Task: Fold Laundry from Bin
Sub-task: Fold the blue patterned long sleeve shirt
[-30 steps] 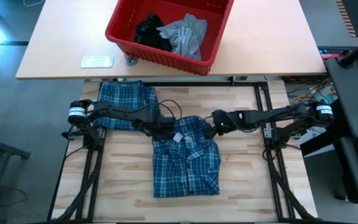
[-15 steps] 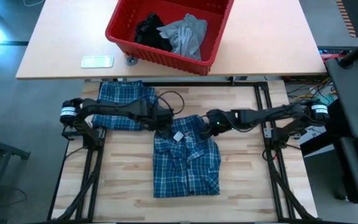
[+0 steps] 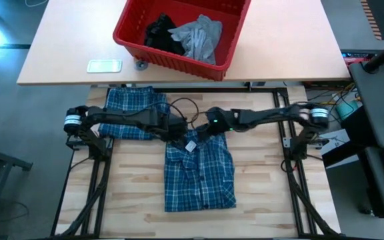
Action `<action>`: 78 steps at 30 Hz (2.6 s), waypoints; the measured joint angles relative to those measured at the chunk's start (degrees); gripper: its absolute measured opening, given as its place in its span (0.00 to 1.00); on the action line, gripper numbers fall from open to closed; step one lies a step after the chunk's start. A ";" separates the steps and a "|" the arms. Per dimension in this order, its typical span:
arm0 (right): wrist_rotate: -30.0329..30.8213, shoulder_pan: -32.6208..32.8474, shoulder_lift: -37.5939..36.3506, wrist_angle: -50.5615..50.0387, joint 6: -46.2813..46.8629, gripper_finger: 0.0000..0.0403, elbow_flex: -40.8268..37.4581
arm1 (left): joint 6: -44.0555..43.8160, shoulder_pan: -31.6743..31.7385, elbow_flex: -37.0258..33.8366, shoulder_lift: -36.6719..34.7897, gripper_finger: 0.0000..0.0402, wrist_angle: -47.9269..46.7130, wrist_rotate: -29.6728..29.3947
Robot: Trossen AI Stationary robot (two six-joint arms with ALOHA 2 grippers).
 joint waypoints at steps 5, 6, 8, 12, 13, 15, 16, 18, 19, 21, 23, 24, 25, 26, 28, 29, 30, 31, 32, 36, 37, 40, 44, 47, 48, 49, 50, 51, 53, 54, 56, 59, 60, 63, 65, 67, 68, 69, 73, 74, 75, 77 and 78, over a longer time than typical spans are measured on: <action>0.06 -1.90 9.65 -4.16 -0.60 0.09 6.67 | -2.23 -1.16 -0.03 -0.02 0.55 0.69 0.02; 0.77 -2.22 10.58 -6.99 -1.27 0.12 8.16 | -2.24 -1.50 -0.11 -0.02 0.55 0.11 0.01; 2.28 -2.55 11.06 -12.43 -3.80 0.19 10.74 | -2.17 -2.50 -0.27 -0.11 0.55 -1.93 -0.05; 3.42 -2.54 8.69 -23.35 -8.53 0.36 15.60 | -1.90 -5.56 -0.35 -0.17 0.55 -2.14 -0.05; 3.44 -2.24 7.46 -26.57 -9.70 0.40 16.61 | -1.66 -6.48 -0.37 -0.17 0.55 -1.36 -0.05; 4.45 -0.88 4.21 -32.52 -11.10 0.48 17.97 | -0.95 -8.72 -0.36 -0.29 0.55 0.77 -0.17; 5.10 0.14 2.13 -35.51 -11.45 0.51 18.11 | -0.52 -10.14 -0.35 -0.44 0.55 1.14 -0.18; 5.71 2.56 -1.82 -42.18 -11.77 0.55 17.42 | 0.28 -13.36 -0.35 -0.86 0.55 3.34 -0.08; 5.72 3.84 -3.77 -45.35 -11.75 0.57 16.36 | 0.93 -15.06 -0.35 -1.05 0.55 5.27 -0.02; 5.34 6.16 -7.34 -50.38 -11.42 0.58 12.89 | 2.39 -18.62 -0.35 -1.09 0.55 9.30 0.04; 5.36 8.32 -10.82 -51.48 -12.24 0.57 8.14 | 4.91 -21.75 -0.37 -0.61 0.55 16.84 0.08; 5.36 8.97 -12.61 -50.85 -13.62 0.56 5.30 | 7.43 -23.18 -0.37 -0.16 0.55 21.64 0.08; 5.34 9.45 -14.12 -49.90 -16.19 0.54 2.42 | 9.62 -24.36 -0.37 0.55 0.55 26.98 0.06; 5.38 9.60 -15.45 -47.86 -18.97 0.53 -0.61 | 11.17 -24.90 -0.37 1.51 0.55 33.11 -0.07; 5.70 8.94 -17.08 -41.17 -27.11 0.49 -6.51 | 12.34 -25.19 -0.35 4.10 0.55 44.49 -0.51; 5.80 8.37 -17.40 -37.36 -32.44 0.46 -9.14 | 12.56 -24.96 -0.35 5.74 0.55 49.05 -1.01; 5.79 7.96 -17.53 -32.95 -37.59 0.44 -11.57 | 12.77 -24.66 -0.35 7.43 0.55 52.46 -1.60; 5.70 7.73 -17.52 -28.48 -42.71 0.42 -13.52 | 12.70 -24.36 -0.34 9.29 0.55 54.86 -2.43; 5.60 7.69 -17.13 -24.44 -47.40 0.40 -15.13 | 12.25 -24.13 -0.22 11.05 0.55 56.59 -3.11; 5.09 7.74 -14.44 -14.52 -61.85 0.34 -17.99 | 11.30 -23.72 1.92 18.02 0.55 58.16 -4.61; 4.82 7.72 -13.55 -12.73 -64.37 0.32 -18.19 | 11.24 -23.72 2.55 19.79 0.55 58.13 -4.64; 4.87 7.28 -9.95 -8.34 -68.19 0.28 -18.21 | 8.98 -23.74 4.48 25.58 0.55 57.48 -2.69; 7.55 5.32 -5.78 -0.27 -69.50 0.19 -15.87 | 5.47 -24.17 7.56 31.00 0.55 56.65 2.50; 8.47 1.68 -4.04 3.30 -69.88 0.11 -13.58 | 4.22 -25.15 8.92 32.32 0.55 55.66 2.87; 7.64 0.03 -3.56 3.67 -69.71 0.08 -12.95 | 4.22 -25.42 8.94 32.33 0.55 55.50 2.70; 7.87 -1.67 -3.20 3.86 -69.53 0.06 -12.60 | 4.17 -25.57 8.85 32.31 0.55 55.49 2.92; 7.99 -3.41 -2.84 3.78 -69.15 0.04 -12.21 | 4.06 -25.73 8.74 32.18 0.55 55.42 3.80; 7.96 -4.83 -2.79 3.36 -67.98 0.03 -11.82 | 3.83 -26.03 8.60 31.73 0.55 54.60 4.20; 7.35 -6.46 -4.13 -0.07 -66.08 0.03 -11.22 | 2.90 -26.19 8.40 30.20 0.55 50.93 4.89; 6.03 -6.42 -5.14 -2.53 -65.73 0.04 -10.92 | 2.58 -26.10 8.31 29.37 0.55 49.38 4.64; 3.26 -5.69 -7.96 -8.28 -64.09 0.06 -10.04 | 3.27 -25.59 8.06 26.89 0.55 46.29 3.08; 1.97 -3.62 -13.65 -15.15 -53.92 0.12 -8.78 | 5.83 -24.38 8.02 20.87 0.55 43.74 -0.90; 0.68 -2.69 -15.63 -16.19 -48.55 0.15 -8.71 | 6.36 -23.92 8.09 18.57 0.55 42.61 -1.53; -3.41 0.44 -21.25 -17.53 -29.22 0.27 -10.22 | 6.29 -23.26 6.96 11.29 0.55 37.13 -2.54; -3.79 2.22 -24.76 -18.34 -16.83 0.36 -11.87 | 4.50 -23.57 5.57 6.57 0.57 30.34 -4.93; -3.34 4.47 -27.20 -18.54 -7.55 0.45 -13.46 | 0.59 -24.57 3.05 1.47 0.58 22.77 -7.04; -3.08 5.70 -28.13 -18.44 -4.60 0.50 -14.30 | -1.66 -25.29 1.17 -1.14 0.59 19.67 -7.50; -3.12 6.98 -28.61 -18.43 -2.39 0.54 -15.12 | -4.20 -25.97 -1.17 -3.65 0.60 17.49 -7.56; -0.13 10.94 -27.89 -18.18 2.32 0.69 -16.72 | -18.35 -28.24 -14.02 -13.59 0.61 14.79 -6.39; 1.17 11.66 -27.17 -18.07 2.40 0.73 -16.80 | -22.73 -28.53 -17.26 -16.27 0.62 15.14 -6.42; 2.22 12.24 -26.41 -17.85 2.13 0.76 -16.82 | -26.70 -28.79 -20.39 -18.84 0.62 15.17 -6.44; 3.02 12.73 -24.91 -17.27 1.59 0.82 -16.94 | -32.86 -28.81 -26.26 -22.90 0.64 15.23 -6.43; 2.97 12.71 -24.09 -16.05 1.67 0.84 -16.95 | -35.04 -28.81 -29.01 -24.53 0.65 15.85 -6.41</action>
